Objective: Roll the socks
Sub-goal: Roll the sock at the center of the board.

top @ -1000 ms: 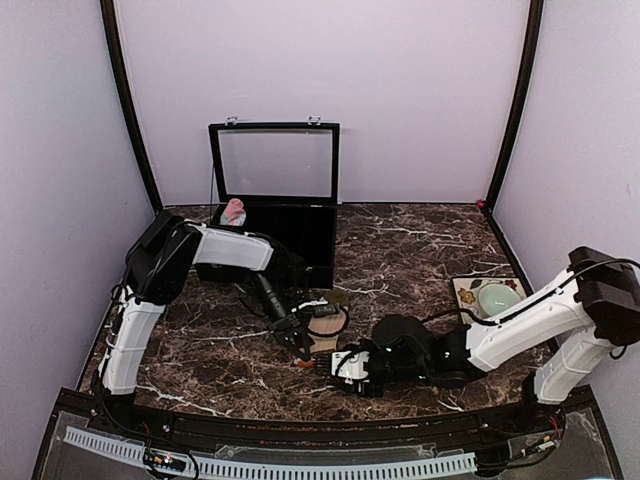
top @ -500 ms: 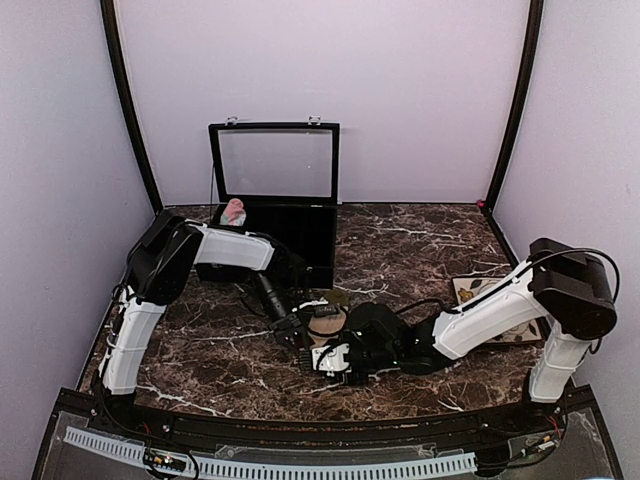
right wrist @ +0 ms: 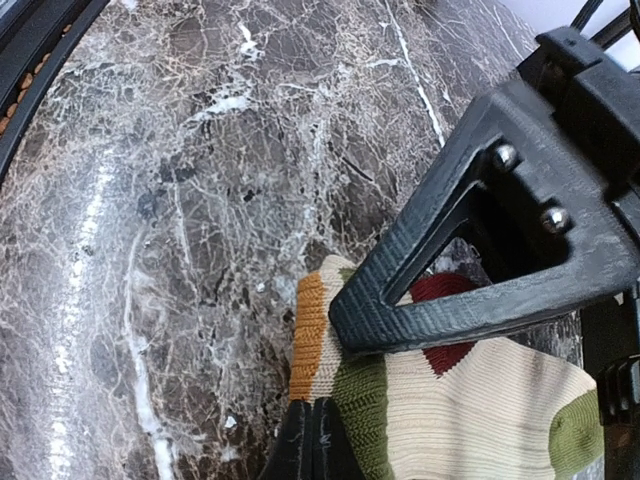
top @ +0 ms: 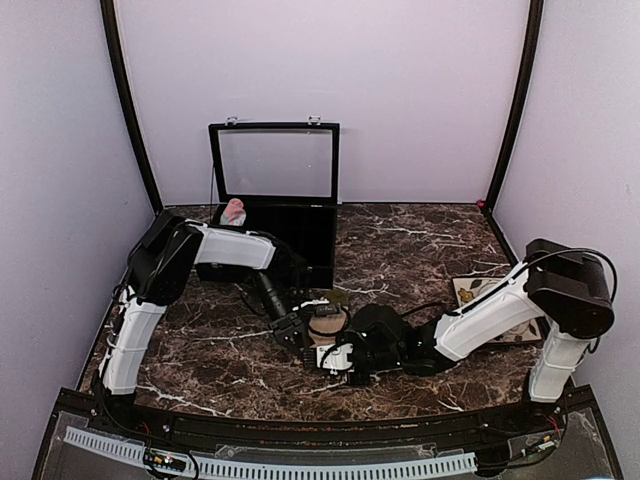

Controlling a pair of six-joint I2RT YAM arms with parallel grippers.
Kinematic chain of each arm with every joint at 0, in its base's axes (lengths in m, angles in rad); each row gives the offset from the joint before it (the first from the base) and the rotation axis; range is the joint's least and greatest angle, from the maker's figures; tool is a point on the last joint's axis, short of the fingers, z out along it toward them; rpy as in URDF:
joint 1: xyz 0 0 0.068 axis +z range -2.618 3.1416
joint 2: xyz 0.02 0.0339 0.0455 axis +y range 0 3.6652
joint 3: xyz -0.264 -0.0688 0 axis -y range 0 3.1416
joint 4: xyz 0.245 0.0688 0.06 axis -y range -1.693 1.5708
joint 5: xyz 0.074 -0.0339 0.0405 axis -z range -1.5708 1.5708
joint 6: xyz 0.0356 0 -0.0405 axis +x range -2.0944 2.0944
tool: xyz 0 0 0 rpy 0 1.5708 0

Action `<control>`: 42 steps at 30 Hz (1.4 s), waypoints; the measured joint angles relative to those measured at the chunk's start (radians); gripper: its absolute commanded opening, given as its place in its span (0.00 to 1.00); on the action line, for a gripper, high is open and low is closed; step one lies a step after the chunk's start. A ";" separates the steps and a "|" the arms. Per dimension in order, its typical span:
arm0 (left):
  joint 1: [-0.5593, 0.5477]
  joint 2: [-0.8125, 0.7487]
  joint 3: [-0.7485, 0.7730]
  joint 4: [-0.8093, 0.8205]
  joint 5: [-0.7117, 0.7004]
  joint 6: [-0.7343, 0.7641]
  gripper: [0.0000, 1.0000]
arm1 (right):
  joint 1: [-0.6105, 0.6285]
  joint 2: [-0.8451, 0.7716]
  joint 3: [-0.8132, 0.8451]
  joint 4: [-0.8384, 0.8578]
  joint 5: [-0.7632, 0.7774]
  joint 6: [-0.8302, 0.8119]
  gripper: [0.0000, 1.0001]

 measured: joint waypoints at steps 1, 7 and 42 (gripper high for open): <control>0.000 -0.002 0.000 -0.007 0.008 -0.001 0.36 | 0.000 0.005 -0.003 0.010 -0.002 0.010 0.00; 0.002 -0.022 -0.013 -0.009 0.003 0.002 0.39 | -0.010 0.048 -0.008 0.069 -0.028 0.076 0.06; -0.031 -0.133 -0.133 0.177 -0.187 -0.004 0.15 | -0.009 -0.275 -0.255 0.143 0.163 0.265 0.99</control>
